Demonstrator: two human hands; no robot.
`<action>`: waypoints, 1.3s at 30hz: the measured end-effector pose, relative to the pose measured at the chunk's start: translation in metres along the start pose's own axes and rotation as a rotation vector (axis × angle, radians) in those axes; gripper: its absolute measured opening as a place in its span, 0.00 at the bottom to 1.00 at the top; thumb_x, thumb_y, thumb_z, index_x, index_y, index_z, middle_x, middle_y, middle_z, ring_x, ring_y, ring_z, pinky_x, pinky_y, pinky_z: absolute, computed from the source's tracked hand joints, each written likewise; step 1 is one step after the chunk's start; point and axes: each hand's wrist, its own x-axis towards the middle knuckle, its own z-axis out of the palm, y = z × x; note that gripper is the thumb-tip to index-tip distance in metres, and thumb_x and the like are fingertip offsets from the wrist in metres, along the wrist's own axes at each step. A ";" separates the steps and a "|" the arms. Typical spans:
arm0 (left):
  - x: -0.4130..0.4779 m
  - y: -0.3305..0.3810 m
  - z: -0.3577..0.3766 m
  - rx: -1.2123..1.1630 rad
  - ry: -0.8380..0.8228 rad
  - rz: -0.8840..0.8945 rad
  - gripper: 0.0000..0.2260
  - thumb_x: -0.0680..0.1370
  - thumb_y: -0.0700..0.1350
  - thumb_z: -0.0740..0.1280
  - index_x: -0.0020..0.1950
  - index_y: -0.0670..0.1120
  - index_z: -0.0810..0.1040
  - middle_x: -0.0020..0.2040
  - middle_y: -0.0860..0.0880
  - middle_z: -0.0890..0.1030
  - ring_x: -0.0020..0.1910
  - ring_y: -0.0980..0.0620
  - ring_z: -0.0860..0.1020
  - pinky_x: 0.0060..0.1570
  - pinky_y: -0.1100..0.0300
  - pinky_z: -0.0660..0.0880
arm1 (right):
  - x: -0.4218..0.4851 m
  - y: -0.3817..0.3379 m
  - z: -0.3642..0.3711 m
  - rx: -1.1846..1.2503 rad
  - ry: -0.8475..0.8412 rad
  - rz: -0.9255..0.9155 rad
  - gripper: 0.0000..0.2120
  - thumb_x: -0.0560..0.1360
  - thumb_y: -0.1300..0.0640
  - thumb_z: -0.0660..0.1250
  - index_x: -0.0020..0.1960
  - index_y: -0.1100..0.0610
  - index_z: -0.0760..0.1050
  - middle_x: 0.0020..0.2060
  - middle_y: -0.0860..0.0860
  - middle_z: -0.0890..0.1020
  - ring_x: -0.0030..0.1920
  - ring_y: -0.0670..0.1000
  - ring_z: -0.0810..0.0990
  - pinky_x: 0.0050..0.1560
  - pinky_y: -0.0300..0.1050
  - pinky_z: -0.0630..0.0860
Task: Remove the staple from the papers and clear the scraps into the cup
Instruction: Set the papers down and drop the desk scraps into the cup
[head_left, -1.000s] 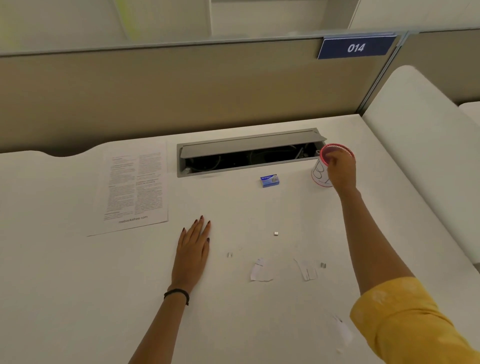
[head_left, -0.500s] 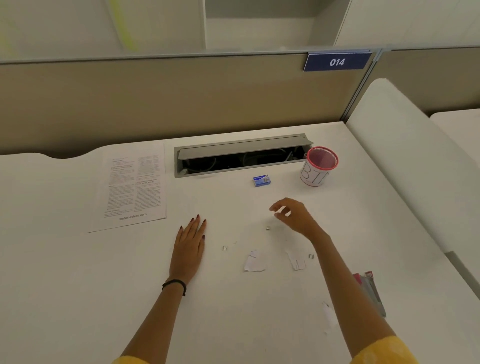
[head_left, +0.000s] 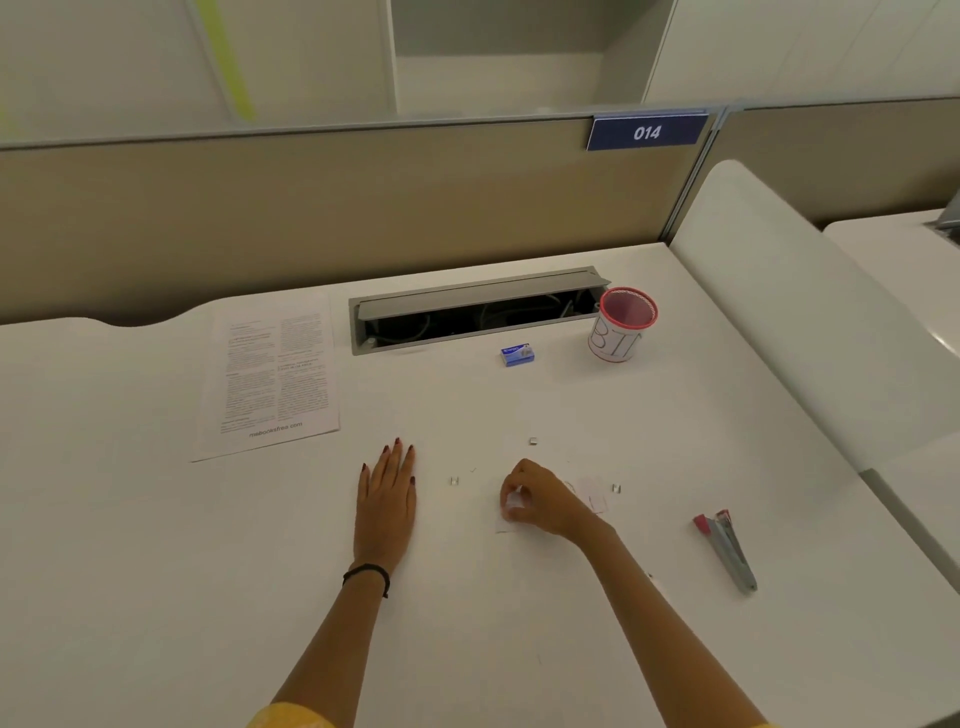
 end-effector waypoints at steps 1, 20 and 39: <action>0.000 0.000 0.000 0.001 -0.002 0.001 0.23 0.79 0.48 0.45 0.72 0.44 0.61 0.73 0.45 0.64 0.71 0.47 0.62 0.69 0.48 0.57 | -0.002 0.000 -0.001 0.018 0.020 -0.002 0.05 0.69 0.63 0.70 0.41 0.54 0.78 0.41 0.49 0.73 0.39 0.48 0.72 0.42 0.39 0.70; 0.012 0.004 0.000 0.013 0.020 0.000 0.23 0.79 0.49 0.45 0.73 0.45 0.61 0.73 0.46 0.62 0.72 0.48 0.61 0.70 0.46 0.57 | 0.033 0.044 -0.157 0.186 1.050 0.045 0.16 0.70 0.74 0.60 0.55 0.64 0.73 0.50 0.61 0.78 0.49 0.54 0.78 0.38 0.26 0.72; 0.019 0.005 0.002 0.023 0.050 -0.019 0.26 0.80 0.54 0.37 0.74 0.48 0.58 0.75 0.50 0.58 0.73 0.53 0.55 0.72 0.53 0.48 | 0.093 0.061 -0.213 -0.279 0.809 0.213 0.12 0.76 0.64 0.60 0.58 0.64 0.75 0.57 0.62 0.78 0.56 0.61 0.77 0.57 0.52 0.75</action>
